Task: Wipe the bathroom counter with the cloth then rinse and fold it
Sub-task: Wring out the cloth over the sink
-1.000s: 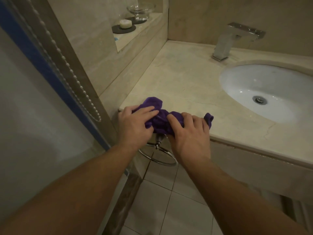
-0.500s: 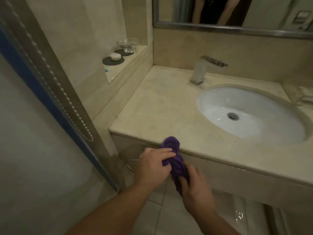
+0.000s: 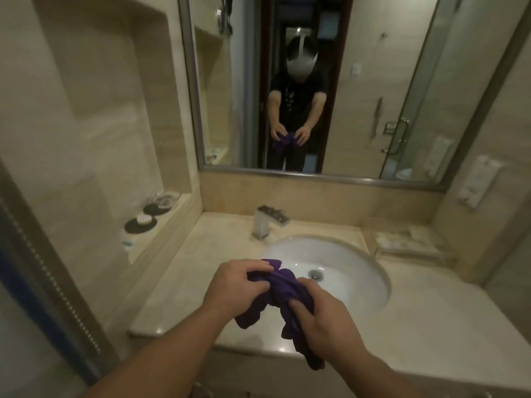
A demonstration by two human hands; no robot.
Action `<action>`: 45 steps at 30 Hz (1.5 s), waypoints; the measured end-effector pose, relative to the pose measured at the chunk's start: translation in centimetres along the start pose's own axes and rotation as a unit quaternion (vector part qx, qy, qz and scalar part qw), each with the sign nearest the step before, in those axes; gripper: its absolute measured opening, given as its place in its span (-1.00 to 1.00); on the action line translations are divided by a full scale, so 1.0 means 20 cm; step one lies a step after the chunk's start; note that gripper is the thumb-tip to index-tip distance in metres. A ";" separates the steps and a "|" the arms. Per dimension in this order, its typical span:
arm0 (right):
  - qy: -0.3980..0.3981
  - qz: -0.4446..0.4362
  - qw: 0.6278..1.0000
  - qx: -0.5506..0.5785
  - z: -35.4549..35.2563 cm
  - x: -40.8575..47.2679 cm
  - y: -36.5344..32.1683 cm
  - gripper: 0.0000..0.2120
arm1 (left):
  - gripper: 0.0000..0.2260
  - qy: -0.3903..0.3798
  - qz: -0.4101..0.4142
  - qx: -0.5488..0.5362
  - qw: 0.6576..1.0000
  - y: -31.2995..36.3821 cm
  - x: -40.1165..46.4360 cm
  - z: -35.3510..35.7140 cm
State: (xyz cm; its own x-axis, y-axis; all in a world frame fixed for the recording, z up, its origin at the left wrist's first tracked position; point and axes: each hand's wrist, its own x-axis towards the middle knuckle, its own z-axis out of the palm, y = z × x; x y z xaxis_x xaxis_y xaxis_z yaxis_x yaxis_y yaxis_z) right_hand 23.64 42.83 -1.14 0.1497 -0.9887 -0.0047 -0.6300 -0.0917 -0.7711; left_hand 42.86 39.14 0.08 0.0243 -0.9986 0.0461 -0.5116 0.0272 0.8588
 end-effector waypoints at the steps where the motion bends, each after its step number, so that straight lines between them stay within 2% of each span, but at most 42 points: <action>1: 0.014 0.010 0.999 0.041 -0.09 0.00 -0.06 -0.83 | -0.71 0.003 0.006 -0.033 0.999 0.11 0.03 -0.02; 4: 0.086 0.036 0.987 0.127 -0.32 0.04 -0.21 -0.76 | -0.75 0.002 0.005 -0.144 0.989 0.43 0.08 -0.05; 6: 0.115 0.055 0.960 0.248 -0.46 0.07 -0.32 -0.79 | -0.75 -0.014 -0.007 -0.242 0.970 0.64 0.11 -0.05; 8: 0.096 0.058 0.913 0.393 -0.60 0.09 -0.46 -0.79 | -0.76 -0.033 -0.014 -0.321 0.947 0.85 0.15 -0.03; 10: 0.062 0.057 0.875 0.476 -0.71 0.12 -0.58 -0.68 | -0.81 -0.046 -0.010 -0.361 0.931 1.00 0.18 -0.02; 12: 0.071 0.066 0.870 0.483 -0.84 0.17 -0.68 -0.64 | -0.85 -0.076 0.004 -0.385 0.920 1.14 0.23 -0.01; 15: 0.131 0.064 0.886 0.439 -0.97 0.24 -0.75 -0.69 | -0.71 -0.116 0.008 -0.445 0.888 1.26 0.30 -0.02; 17: 0.186 0.057 0.890 0.412 -1.05 0.31 -0.77 -0.73 | -0.70 -0.108 0.025 -0.468 0.877 1.32 0.38 -0.04; 19: 0.217 0.037 0.889 0.401 -1.13 0.40 -0.80 -0.77 | -0.73 -0.040 0.035 -0.418 0.907 1.36 0.47 -0.04; 21: 0.228 0.027 0.882 0.411 -1.20 0.49 -0.83 -0.78 | -0.72 0.033 -0.019 -0.355 0.934 1.38 0.57 -0.04; 22: 0.226 0.023 0.876 0.425 -1.23 0.54 -0.84 -0.78 | -0.64 0.011 -0.074 -0.362 0.929 1.39 0.61 -0.04; 24: 0.197 0.014 0.868 0.456 -1.30 0.65 -0.87 -0.74 | -0.44 -0.132 -0.173 -0.433 0.875 1.41 0.70 -0.03; 25: 0.169 0.011 0.869 0.464 -1.32 0.69 -0.88 -0.73 | -0.38 -0.199 -0.175 -0.469 0.842 1.45 0.75 -0.02; 27: 0.148 0.018 0.890 0.431 -1.37 0.77 -0.89 -0.75 | -0.37 -0.234 -0.166 -0.534 0.795 1.53 0.83 -0.01; 28: 0.163 0.016 0.905 0.392 -1.39 0.81 -0.89 -0.77 | -0.39 -0.223 -0.162 -0.550 0.789 1.57 0.88 -0.01; 29: 0.178 0.008 0.920 0.350 -1.41 0.85 -0.89 -0.75 | -0.42 -0.208 -0.153 -0.548 0.796 1.60 0.92 -0.03; 31: 0.177 -0.002 0.936 0.303 -1.46 0.94 -0.89 -0.63 | -0.53 -0.176 -0.128 -0.503 0.837 1.64 1.01 -0.07; 33: 0.137 0.020 0.933 0.333 -1.50 1.00 -0.91 -0.43 | -0.66 -0.139 -0.087 -0.440 0.883 1.66 1.09 -0.07; 36: 0.031 0.108 0.916 0.384 -1.52 1.04 -0.92 -0.43 | -0.75 -0.082 0.010 -0.327 0.941 1.65 1.18 -0.05; 38: 0.014 0.138 0.907 0.397 -1.51 1.07 -0.90 -0.41 | -0.71 -0.092 0.067 -0.240 0.964 1.63 1.22 -0.02; 39: 0.040 0.141 0.912 0.383 -1.50 1.11 -0.87 -0.44 | -0.73 -0.109 0.081 -0.216 0.967 1.63 1.23 0.00; 41: 0.151 0.124 0.920 0.339 -1.45 1.19 -0.81 -0.55 | -0.82 -0.144 0.058 -0.243 0.958 1.62 1.24 0.07; 43: 0.241 0.096 0.921 0.289 -1.39 1.25 -0.76 -0.68 | -0.65 -0.133 -0.011 -0.319 0.938 1.60 1.25 0.15; 45: 0.275 0.068 0.931 0.229 -1.31 1.31 -0.68 -0.71 | -0.46 -0.051 -0.079 -0.334 0.938 1.58 1.31 0.24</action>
State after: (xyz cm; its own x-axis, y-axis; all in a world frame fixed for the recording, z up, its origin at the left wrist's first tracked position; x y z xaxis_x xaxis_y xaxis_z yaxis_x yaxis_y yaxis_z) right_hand 16.14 15.03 26.01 -0.3994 -0.9104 0.1081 -0.2047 -0.0264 -0.9785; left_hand 23.26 13.68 26.02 -0.0447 -0.9908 -0.1279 0.1436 -0.1331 0.9806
